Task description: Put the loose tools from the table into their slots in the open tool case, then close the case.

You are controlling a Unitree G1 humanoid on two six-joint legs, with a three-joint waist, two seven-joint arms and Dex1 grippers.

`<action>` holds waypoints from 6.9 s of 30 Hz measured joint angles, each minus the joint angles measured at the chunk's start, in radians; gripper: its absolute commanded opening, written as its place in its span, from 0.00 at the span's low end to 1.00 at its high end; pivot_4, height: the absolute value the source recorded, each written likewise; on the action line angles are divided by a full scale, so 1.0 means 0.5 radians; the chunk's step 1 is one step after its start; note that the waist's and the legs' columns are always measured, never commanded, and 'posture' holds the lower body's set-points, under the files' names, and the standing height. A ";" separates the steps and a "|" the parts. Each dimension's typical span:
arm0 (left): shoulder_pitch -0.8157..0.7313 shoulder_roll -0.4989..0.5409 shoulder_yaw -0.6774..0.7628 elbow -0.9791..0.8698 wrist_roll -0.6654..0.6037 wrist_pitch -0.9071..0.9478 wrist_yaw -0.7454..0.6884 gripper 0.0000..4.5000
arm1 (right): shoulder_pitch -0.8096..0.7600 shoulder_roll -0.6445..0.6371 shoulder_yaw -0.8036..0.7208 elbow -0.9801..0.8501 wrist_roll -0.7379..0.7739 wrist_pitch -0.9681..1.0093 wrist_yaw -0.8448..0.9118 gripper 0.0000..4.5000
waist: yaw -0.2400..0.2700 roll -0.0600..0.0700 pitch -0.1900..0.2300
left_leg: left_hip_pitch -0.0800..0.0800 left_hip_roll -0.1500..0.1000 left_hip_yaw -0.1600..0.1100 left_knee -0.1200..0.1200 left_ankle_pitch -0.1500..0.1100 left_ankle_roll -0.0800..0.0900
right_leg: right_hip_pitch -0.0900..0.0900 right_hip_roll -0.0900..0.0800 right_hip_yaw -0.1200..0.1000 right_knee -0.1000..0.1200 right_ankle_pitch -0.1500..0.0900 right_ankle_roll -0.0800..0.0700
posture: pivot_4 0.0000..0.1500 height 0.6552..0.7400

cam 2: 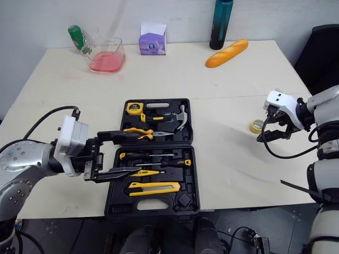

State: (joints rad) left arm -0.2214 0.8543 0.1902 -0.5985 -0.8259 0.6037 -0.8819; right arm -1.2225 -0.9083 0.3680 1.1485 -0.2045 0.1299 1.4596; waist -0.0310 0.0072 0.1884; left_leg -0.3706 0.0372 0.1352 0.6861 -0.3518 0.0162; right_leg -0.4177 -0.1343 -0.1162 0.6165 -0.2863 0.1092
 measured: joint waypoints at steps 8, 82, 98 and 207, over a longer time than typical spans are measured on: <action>0.071 -0.010 0.006 -0.112 -0.005 0.021 0.077 0.97 | -0.087 0.101 0.000 0.156 -0.108 -0.070 -0.018 1.00 | 0.001 0.001 0.000 | 0.000 0.010 0.000 0.009 0.000 0.000 | 0.000 0.001 0.002 0.007 0.000 -0.001 | 1.00 1.00; 0.765 0.021 0.290 -0.141 0.182 -0.297 -0.133 1.00 | 0.596 -0.132 0.716 -2.843 1.336 0.353 0.195 0.02 | 0.006 0.003 0.003 | -0.002 0.020 -0.002 0.023 -0.011 -0.003 | -0.002 0.005 -0.002 0.016 -0.004 -0.009 | 1.00 1.00; 1.012 -0.011 0.292 -0.294 0.207 -0.277 -0.057 1.00 | 0.689 0.003 0.908 -2.792 0.999 0.173 0.203 0.02 | 0.006 0.001 0.001 | 0.000 0.020 -0.001 0.026 -0.012 -0.003 | -0.003 0.004 -0.001 0.012 -0.005 -0.011 | 1.00 1.00; 0.302 -0.255 0.078 0.848 0.832 -0.324 0.340 0.02 | 1.388 0.607 -0.439 -1.607 0.741 -0.184 -0.726 0.00 | 0.001 -0.027 -0.018 | 0.022 0.026 0.024 0.020 -0.027 0.001 | 0.003 0.006 0.013 0.020 -0.007 -0.014 | 1.00 1.00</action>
State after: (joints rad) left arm -0.0705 0.7268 0.2290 -0.1743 -0.4100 0.4415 -0.7118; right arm -0.5287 -0.6048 0.1486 0.3448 0.1660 0.0378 1.0965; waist -0.0304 -0.0063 0.1794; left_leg -0.3596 0.0503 0.1473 0.6963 -0.3654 0.0166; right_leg -0.4161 -0.1314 -0.1095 0.6263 -0.2898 0.1023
